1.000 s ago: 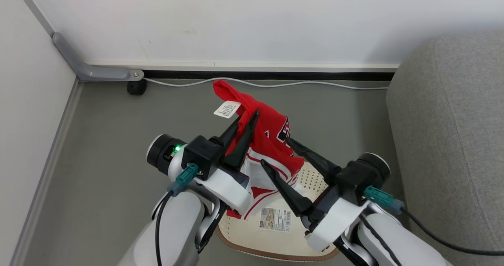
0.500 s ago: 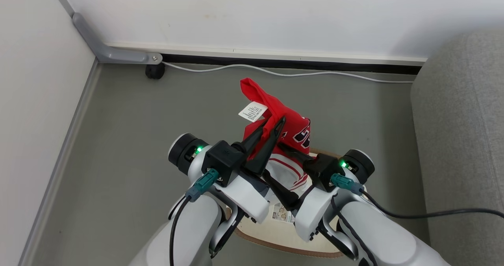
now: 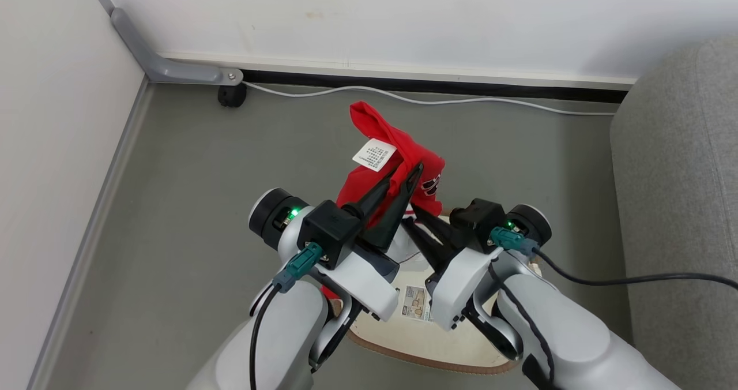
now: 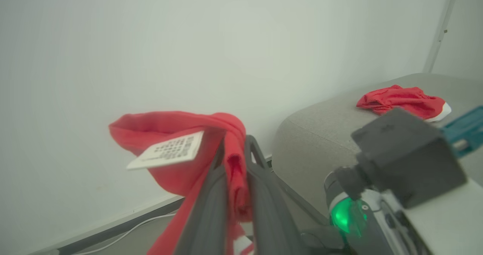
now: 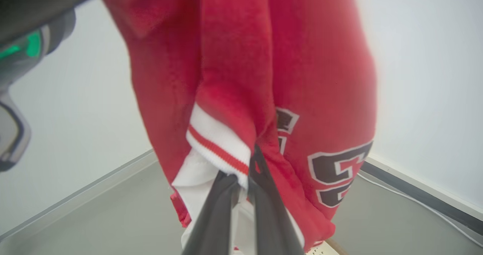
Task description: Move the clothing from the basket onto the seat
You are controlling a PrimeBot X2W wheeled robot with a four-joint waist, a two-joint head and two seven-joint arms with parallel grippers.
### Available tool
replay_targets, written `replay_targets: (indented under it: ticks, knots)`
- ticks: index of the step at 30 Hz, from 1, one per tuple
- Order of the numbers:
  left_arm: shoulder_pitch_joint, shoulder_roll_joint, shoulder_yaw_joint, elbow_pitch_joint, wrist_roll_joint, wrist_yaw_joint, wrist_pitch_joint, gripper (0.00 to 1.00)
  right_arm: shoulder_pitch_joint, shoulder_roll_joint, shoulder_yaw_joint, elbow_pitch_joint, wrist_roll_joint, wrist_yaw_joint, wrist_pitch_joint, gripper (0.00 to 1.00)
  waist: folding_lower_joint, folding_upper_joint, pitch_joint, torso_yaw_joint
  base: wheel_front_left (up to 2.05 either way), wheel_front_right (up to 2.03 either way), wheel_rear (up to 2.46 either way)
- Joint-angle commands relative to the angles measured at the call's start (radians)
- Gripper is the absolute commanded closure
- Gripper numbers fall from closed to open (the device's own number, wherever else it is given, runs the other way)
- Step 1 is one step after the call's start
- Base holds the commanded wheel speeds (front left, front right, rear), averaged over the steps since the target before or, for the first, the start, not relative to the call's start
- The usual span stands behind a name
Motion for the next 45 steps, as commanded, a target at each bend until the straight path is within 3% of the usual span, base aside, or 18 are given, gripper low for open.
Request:
replay_targets:
  ticks: [1, 5, 6, 7, 8, 16, 22, 45]
  knots:
    - [-0.037, 0.006, 0.039, -0.029, -0.007, 0.014, -0.010, 1.00, 0.002, 0.021, -0.018, -0.037, 0.002, 0.001, -0.005, 1.00, 0.0000, 0.0000, 0.002, -0.007, 0.00, 0.00, 0.00]
    - [-0.038, 0.006, 0.043, -0.026, -0.001, 0.015, -0.010, 1.00, 0.024, 0.012, -0.069, -0.078, -0.009, 0.001, -0.005, 1.00, 0.0000, 0.0000, 0.006, -0.023, 0.00, 0.00, 0.00]
    - [-0.037, 0.006, 0.044, -0.024, 0.001, 0.014, -0.010, 0.85, 0.031, 0.007, -0.083, -0.090, -0.013, 0.001, -0.005, 1.00, 0.0000, 0.0000, 0.006, -0.026, 0.00, 0.00, 0.00]
    - [-0.036, 0.006, 0.045, -0.021, 0.003, 0.012, -0.010, 0.51, 0.038, 0.002, -0.092, -0.099, -0.017, 0.001, -0.005, 1.00, 0.0000, 0.0000, 0.007, -0.032, 0.00, 0.00, 0.00]
    - [-0.032, 0.006, 0.046, -0.012, 0.001, 0.006, -0.010, 0.00, 0.045, -0.002, -0.104, -0.111, -0.019, 0.001, -0.005, 1.00, 0.0000, 0.0000, 0.007, -0.037, 0.00, 0.00, 0.00]
    - [-0.010, 0.012, 0.077, 0.028, 0.006, -0.023, -0.010, 0.00, 0.090, -0.030, -0.211, -0.222, -0.063, 0.001, -0.005, 1.00, 0.0000, 0.0000, 0.006, -0.099, 0.00, 0.00, 0.00]
    - [0.010, 0.025, 0.100, 0.046, 0.017, -0.045, -0.010, 0.00, 0.119, -0.044, -0.304, -0.309, -0.099, 0.001, -0.005, 1.00, 0.0000, 0.0000, -0.004, -0.184, 0.00, 0.00, 0.00]
    - [0.120, 0.047, 0.165, 0.052, 0.065, -0.093, -0.010, 0.00, 0.173, -0.061, -0.488, -0.522, -0.130, 0.001, -0.005, 1.00, 0.0000, 0.0000, -0.095, -0.721, 0.00, 0.00, 0.00]
